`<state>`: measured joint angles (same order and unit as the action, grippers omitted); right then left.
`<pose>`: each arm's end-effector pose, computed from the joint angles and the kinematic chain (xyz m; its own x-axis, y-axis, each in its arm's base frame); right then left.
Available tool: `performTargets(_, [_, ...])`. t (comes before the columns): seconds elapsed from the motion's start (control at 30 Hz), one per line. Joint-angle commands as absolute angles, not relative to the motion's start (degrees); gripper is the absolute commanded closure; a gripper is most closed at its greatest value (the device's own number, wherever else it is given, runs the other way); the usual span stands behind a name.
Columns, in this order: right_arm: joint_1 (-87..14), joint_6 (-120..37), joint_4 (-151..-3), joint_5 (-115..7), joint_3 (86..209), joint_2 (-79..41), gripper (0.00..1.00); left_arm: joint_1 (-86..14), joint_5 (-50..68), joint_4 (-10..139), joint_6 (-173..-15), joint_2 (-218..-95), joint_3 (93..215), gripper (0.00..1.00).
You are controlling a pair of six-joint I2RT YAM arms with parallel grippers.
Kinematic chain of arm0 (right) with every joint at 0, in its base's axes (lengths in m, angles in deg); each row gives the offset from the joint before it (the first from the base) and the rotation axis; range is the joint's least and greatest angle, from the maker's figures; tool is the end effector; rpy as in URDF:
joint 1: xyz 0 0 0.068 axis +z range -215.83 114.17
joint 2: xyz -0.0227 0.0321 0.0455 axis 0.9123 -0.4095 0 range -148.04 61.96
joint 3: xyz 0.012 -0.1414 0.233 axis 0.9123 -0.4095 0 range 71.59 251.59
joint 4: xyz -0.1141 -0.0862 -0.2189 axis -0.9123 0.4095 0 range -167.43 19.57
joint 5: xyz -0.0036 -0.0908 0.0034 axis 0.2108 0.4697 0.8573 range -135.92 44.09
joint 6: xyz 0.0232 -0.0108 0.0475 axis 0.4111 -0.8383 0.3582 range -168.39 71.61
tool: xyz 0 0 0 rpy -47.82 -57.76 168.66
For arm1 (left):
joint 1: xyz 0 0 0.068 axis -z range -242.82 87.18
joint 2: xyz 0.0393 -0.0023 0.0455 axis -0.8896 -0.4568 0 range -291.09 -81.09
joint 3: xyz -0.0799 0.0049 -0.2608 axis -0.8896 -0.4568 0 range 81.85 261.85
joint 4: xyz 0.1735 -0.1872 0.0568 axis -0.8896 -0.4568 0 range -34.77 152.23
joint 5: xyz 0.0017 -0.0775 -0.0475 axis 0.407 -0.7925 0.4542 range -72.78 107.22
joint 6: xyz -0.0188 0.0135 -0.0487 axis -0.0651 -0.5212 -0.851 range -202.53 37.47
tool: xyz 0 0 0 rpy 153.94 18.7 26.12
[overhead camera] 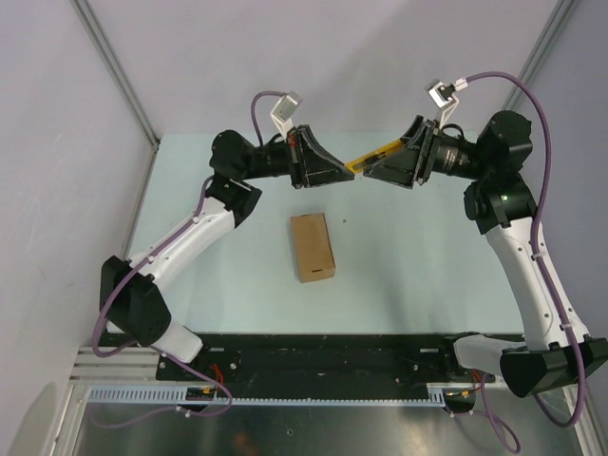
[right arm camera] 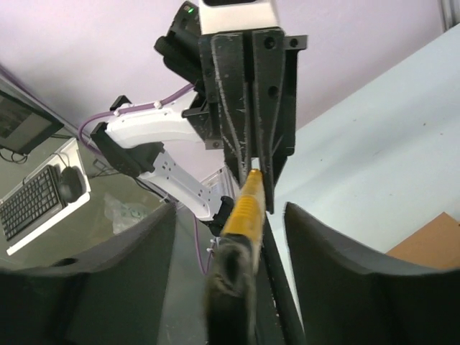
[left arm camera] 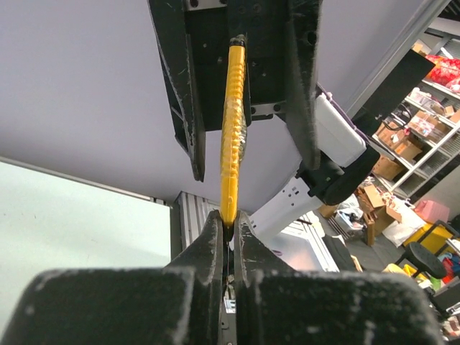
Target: Unpack the express box
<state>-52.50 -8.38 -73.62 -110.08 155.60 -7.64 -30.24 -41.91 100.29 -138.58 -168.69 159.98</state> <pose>0.2246 0.0860 0.4964 -0.4810 0.1740 -0.8593 -0.8514 0.1414 0.5052 0.2712 -0.2096 0.4404 -0.5308 -0.1662 -0.8311 0.8435 -0.1990 -0.4989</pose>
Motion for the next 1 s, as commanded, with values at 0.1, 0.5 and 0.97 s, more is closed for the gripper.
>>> performTargets(0.1, [-52.5,-7.4,-74.5,-107.1,156.4,-7.9,0.46,-30.6,-40.4,99.2,-135.7,-165.6,158.4,1.0])
performTargets(0.5, [-52.6,-4.7,-76.8,-106.6,156.3,-8.2,0.58,-31.4,-37.9,95.5,-131.8,-164.5,158.0,1.0])
performTargets(0.97, [-51.9,-3.2,-80.6,-107.3,156.4,-9.1,0.59,-32.0,-36.0,92.3,-128.8,-163.4,157.3,1.0])
